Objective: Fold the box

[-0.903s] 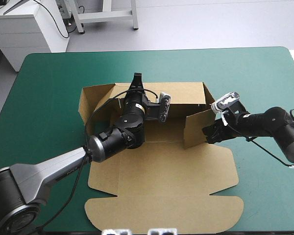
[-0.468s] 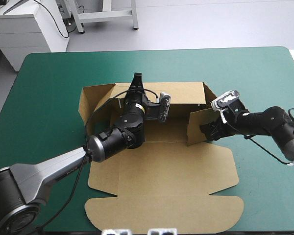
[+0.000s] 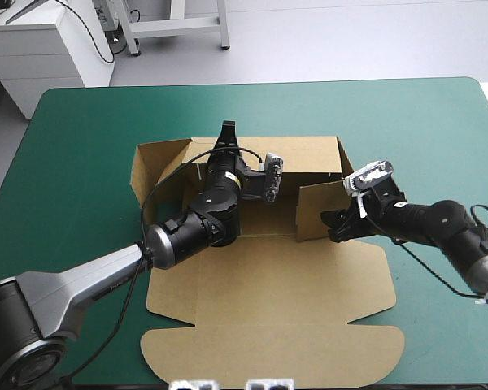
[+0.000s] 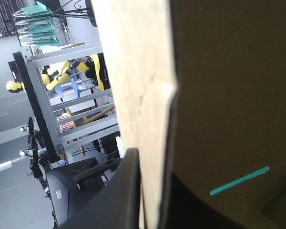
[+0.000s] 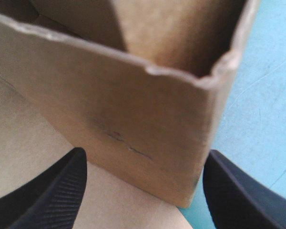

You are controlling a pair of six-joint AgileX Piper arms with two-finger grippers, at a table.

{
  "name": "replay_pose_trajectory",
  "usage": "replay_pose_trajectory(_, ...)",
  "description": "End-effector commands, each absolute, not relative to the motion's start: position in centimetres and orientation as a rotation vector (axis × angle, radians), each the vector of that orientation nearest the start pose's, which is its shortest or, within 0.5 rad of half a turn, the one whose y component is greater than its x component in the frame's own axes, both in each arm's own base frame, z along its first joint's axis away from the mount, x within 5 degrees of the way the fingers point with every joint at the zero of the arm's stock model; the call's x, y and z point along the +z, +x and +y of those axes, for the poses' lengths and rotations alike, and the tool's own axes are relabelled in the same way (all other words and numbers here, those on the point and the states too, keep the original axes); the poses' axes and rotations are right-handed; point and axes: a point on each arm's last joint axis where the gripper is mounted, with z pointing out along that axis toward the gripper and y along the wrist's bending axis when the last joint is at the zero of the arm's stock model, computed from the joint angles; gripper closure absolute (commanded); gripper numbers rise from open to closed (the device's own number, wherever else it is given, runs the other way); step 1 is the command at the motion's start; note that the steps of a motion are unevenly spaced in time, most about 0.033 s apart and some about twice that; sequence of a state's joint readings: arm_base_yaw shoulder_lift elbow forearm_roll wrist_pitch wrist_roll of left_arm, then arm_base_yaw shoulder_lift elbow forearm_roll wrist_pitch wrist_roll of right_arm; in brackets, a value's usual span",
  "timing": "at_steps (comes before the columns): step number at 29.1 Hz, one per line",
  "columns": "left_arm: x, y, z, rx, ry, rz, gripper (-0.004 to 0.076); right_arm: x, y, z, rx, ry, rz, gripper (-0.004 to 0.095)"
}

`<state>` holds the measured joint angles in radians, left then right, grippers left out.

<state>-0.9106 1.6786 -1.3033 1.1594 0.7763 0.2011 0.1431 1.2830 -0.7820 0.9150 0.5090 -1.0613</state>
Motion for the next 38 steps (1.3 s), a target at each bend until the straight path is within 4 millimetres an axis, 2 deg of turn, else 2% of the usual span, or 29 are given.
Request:
replay_pose_trajectory(1,32.2,26.7,-25.8,0.901,1.682,1.364,0.0732,27.8,24.6,8.3,0.318,-0.539,2.069,0.0270)
replay_pose_trajectory(7,32.2,26.7,-25.8,0.901,1.682,1.364,0.0732,27.8,25.0,9.6,0.212,-0.493,1.985,0.0269)
replay_pose_trajectory(14,32.2,26.7,-25.8,0.895,1.683,1.358,0.0732,27.2,25.7,9.5,0.184,-0.420,1.994,0.0295)
replay_pose_trajectory(16,32.2,26.7,-25.9,0.893,1.683,1.356,0.0732,27.0,25.9,9.6,0.183,-0.422,2.003,0.0380)
replay_pose_trajectory(17,32.2,26.7,-25.9,0.891,1.683,1.354,0.0732,26.9,25.9,9.6,0.183,-0.423,2.005,0.0455)
replay_pose_trajectory(21,32.2,26.7,-25.9,0.887,1.683,1.351,0.0732,26.9,25.9,9.6,0.181,-0.425,2.005,0.0867)
replay_pose_trajectory(22,32.2,26.7,-25.9,0.880,1.670,1.365,0.0732,26.9,25.9,9.5,0.177,-0.419,2.002,0.0924)
replay_pose_trajectory(26,32.3,26.7,-26.0,0.850,1.633,1.387,0.0732,27.0,26.0,9.5,0.179,-0.411,2.002,0.0928)
replay_pose_trajectory(29,32.5,26.8,-26.3,0.848,1.637,1.334,0.0729,26.9,25.9,9.5,0.182,-0.410,2.004,0.0928)
replay_pose_trajectory(32,32.2,26.9,-26.3,0.861,1.633,1.353,0.0638,27.0,26.0,9.5,0.180,-0.408,2.003,0.0928)
replay_pose_trajectory(35,32.0,27.2,-26.1,0.912,1.621,1.366,0.0470,27.1,26.1,9.4,0.162,-0.394,1.992,0.0928)
replay_pose_trajectory(38,31.8,27.6,-26.3,0.935,1.639,1.315,0.0254,27.1,26.1,9.4,0.159,-0.391,1.990,0.0928)
